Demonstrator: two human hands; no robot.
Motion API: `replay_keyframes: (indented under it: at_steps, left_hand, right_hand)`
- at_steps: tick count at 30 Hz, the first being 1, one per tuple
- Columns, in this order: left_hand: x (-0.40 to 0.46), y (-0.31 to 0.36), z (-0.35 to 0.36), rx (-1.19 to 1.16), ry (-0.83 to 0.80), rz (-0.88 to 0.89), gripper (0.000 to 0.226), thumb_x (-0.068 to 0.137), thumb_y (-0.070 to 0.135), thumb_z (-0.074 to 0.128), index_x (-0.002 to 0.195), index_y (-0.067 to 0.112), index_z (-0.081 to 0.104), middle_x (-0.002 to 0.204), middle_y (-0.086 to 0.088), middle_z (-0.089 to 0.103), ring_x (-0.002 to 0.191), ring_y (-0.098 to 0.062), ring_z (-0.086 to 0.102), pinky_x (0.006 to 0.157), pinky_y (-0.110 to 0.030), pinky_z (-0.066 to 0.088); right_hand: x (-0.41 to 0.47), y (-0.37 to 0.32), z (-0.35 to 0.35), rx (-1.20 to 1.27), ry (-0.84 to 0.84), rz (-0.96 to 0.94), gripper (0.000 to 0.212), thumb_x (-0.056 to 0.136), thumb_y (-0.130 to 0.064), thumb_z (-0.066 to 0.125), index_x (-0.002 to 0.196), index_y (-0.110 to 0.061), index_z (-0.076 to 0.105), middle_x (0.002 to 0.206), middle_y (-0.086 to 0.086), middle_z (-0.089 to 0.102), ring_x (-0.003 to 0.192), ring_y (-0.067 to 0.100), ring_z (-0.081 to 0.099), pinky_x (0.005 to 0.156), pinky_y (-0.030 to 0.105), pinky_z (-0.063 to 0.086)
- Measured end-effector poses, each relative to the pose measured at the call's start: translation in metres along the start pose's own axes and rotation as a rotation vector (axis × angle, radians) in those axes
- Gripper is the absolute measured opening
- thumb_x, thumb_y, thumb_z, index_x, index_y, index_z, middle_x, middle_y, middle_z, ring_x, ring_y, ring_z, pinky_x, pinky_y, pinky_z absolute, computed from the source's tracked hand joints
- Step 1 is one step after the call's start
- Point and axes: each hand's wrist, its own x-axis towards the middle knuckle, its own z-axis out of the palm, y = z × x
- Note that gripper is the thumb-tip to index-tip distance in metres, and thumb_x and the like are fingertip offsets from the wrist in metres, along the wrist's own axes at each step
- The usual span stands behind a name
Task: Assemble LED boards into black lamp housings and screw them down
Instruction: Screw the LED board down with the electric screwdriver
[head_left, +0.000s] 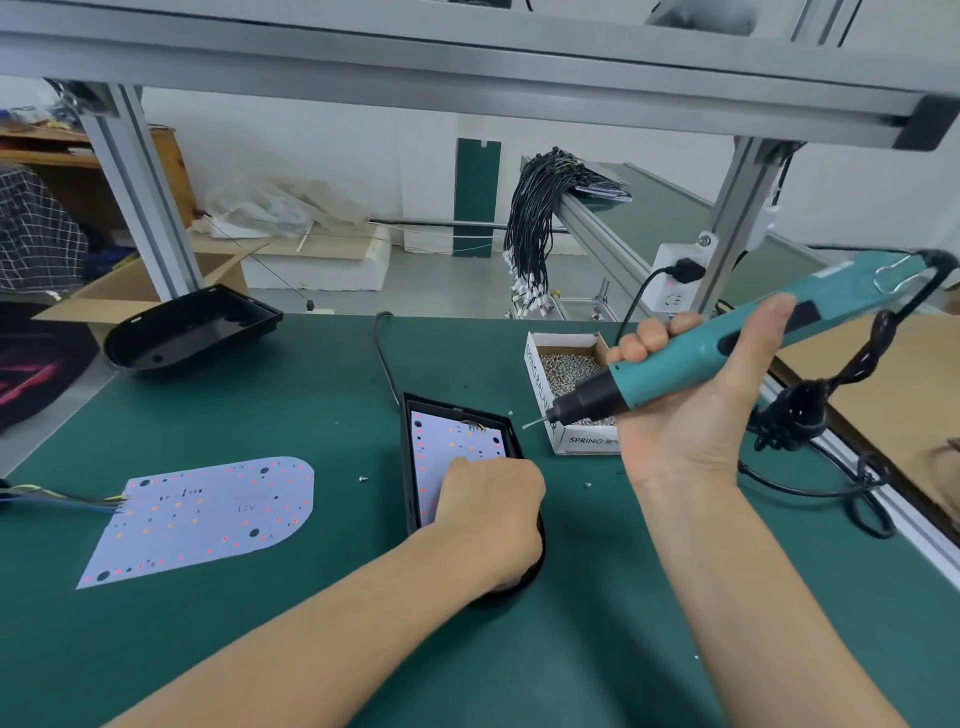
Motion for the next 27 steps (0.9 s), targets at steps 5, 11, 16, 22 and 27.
replay_keyframes:
  at_steps: [5,11,16,22,27]
  left_hand:
    - [-0.006,0.003,0.003,-0.009,-0.014,-0.055,0.033,0.073,-0.006,0.053,0.057,0.015,0.034,0.057,-0.002,0.037,0.07,-0.026,0.062,0.06,-0.029,0.04]
    - [-0.01,0.003,0.005,0.057,0.008,-0.014,0.02,0.081,0.0,0.054,0.069,0.015,0.047,0.086,-0.003,0.056,0.086,-0.023,0.058,0.071,-0.028,0.028]
    - [-0.01,0.006,0.006,0.066,0.043,-0.07,0.032,0.076,-0.004,0.056,0.061,0.016,0.034,0.079,-0.005,0.057,0.082,-0.027,0.057,0.079,-0.031,0.031]
    - [-0.013,0.003,0.006,0.086,0.091,0.03,0.021,0.082,-0.001,0.05,0.077,0.017,0.041,0.098,-0.006,0.062,0.078,-0.024,0.05,0.076,-0.03,0.024]
    - [-0.019,-0.009,0.004,-0.252,0.106,0.006,0.016,0.09,0.009,0.051,0.087,0.021,0.06,0.101,0.0,0.065,0.091,-0.023,0.06,0.084,-0.03,0.038]
  right_hand:
    - [-0.007,-0.007,0.003,-0.024,-0.011,-0.004,0.05,0.082,-0.068,0.046,0.069,-0.02,0.047,0.064,-0.002,0.046,0.056,0.015,0.043,0.062,0.025,0.044]
    - [-0.016,-0.013,0.01,-0.031,-0.031,-0.003,0.05,0.083,-0.067,0.045,0.069,-0.02,0.047,0.062,-0.003,0.047,0.054,0.013,0.044,0.06,0.024,0.044]
    - [-0.021,-0.016,0.013,-0.026,-0.031,-0.008,0.049,0.083,-0.066,0.047,0.069,-0.019,0.047,0.062,-0.002,0.045,0.054,0.014,0.043,0.06,0.025,0.043]
    - [-0.032,-0.018,0.018,-0.033,-0.021,-0.017,0.049,0.082,-0.065,0.048,0.069,-0.019,0.047,0.062,-0.002,0.045,0.055,0.014,0.041,0.06,0.025,0.042]
    - [-0.031,-0.025,0.016,0.0,-0.024,-0.031,0.052,0.084,-0.069,0.045,0.067,-0.02,0.048,0.061,-0.003,0.046,0.054,0.015,0.043,0.063,0.026,0.043]
